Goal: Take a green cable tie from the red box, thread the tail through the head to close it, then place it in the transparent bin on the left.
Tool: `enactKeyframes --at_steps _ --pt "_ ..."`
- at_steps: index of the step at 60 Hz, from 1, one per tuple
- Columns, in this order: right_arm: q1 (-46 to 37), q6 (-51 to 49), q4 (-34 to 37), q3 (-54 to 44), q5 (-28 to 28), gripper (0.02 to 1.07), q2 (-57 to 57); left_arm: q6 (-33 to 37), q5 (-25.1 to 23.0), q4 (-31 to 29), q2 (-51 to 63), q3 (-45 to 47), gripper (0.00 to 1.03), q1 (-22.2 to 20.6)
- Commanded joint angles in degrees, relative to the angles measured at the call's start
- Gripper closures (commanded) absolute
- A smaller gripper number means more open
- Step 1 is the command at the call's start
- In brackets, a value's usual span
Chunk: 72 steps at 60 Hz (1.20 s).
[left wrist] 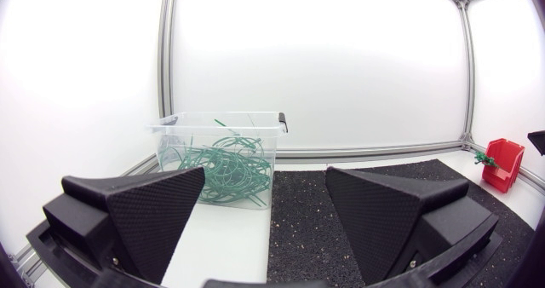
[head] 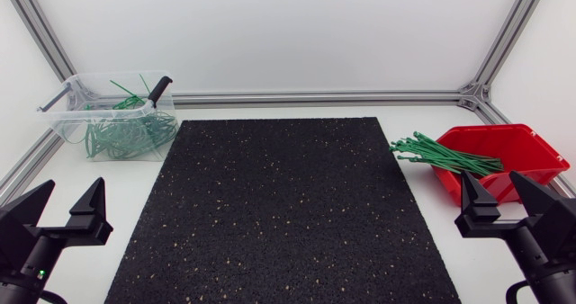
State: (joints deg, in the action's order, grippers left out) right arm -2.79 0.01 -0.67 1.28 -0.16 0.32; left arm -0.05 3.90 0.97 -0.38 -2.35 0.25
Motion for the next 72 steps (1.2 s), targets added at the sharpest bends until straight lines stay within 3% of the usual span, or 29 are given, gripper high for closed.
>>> enactKeyframes --at_steps 1,11,28,38,47,72 --pt "-0.03 0.25 -0.56 1.71 -0.01 0.05 -0.76 -0.47 0.14 -1.06 -0.32 2.26 0.04 -0.34" --pt "-0.11 0.16 0.93 7.60 0.16 0.06 0.30 -0.56 0.14 -0.97 -0.32 2.26 0.04 -0.25" --pt "0.24 0.16 3.48 22.72 -0.10 0.06 17.61 -0.56 0.14 -0.88 -0.32 2.26 0.04 -0.08" --pt "-0.29 -0.45 10.69 35.46 -0.10 0.08 29.57 -0.56 0.14 -0.88 -0.32 2.26 0.04 0.01" --pt "-1.26 -1.77 22.02 48.29 -0.10 0.08 42.31 -0.56 0.05 -0.88 -0.32 2.26 0.04 0.01" --pt "-5.47 -9.85 36.09 66.75 -3.44 0.07 64.28 -0.56 0.14 -0.88 -0.32 2.26 0.04 0.01"
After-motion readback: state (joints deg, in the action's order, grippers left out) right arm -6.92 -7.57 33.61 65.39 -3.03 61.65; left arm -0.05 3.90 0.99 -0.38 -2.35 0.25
